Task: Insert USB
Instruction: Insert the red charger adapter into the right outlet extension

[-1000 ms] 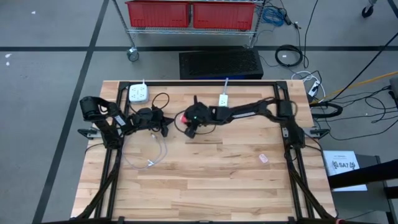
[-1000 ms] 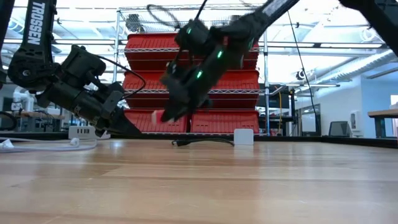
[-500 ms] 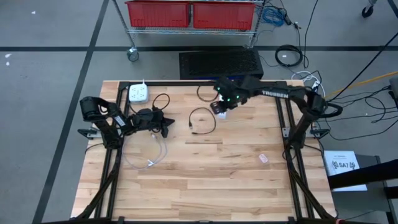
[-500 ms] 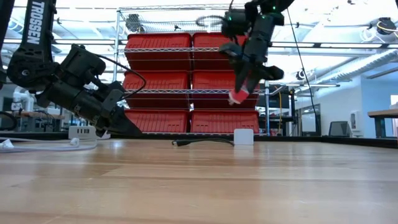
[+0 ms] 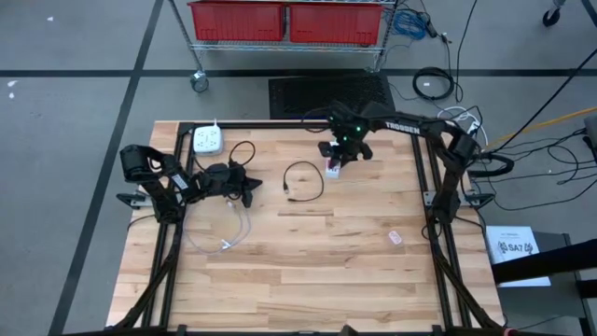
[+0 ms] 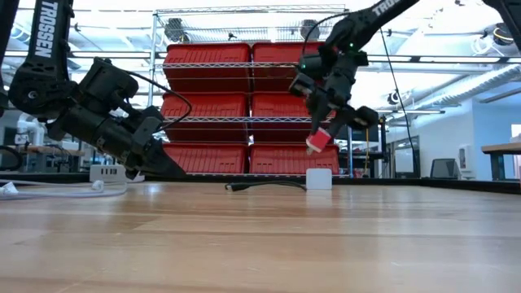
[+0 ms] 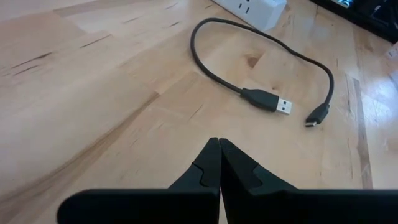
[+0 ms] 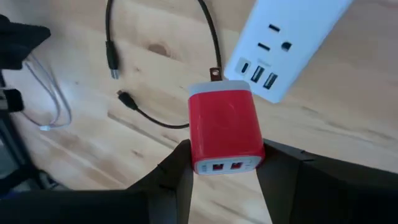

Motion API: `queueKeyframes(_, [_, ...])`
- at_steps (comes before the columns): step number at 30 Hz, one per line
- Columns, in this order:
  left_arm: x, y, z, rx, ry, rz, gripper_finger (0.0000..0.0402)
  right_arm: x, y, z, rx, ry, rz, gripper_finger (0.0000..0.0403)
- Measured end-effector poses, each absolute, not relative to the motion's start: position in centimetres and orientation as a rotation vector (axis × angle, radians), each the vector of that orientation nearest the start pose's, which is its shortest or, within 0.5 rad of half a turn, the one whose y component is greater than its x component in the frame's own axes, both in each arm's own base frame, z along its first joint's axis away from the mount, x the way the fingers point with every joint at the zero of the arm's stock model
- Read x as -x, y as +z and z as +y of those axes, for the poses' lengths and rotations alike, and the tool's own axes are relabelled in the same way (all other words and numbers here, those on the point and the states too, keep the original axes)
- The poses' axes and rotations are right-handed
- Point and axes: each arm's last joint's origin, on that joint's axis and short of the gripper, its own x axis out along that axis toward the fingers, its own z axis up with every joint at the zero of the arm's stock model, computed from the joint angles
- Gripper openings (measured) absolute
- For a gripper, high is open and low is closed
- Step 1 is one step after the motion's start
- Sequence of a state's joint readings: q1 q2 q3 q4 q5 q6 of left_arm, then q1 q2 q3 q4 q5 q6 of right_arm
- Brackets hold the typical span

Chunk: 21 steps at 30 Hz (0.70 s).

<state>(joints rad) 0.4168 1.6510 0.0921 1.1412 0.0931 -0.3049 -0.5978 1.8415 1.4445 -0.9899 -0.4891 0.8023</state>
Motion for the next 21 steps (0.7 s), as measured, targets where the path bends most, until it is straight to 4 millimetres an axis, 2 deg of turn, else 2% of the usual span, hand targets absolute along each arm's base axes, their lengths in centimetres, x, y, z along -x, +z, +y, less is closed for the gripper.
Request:
queueKeyframes(13, [-17.7,8.3,7.5,0.402,0.379,0.362,0.0002,-28.9,20.4,-21.3,-1.537,-0.678,1.200,0.0117])
queueKeyframes(21, [-17.7,8.3,7.5,0.383,0.374,0.365,0.0002,-29.3,20.4,-21.0,-1.505,-0.638,1.201,0.0117])
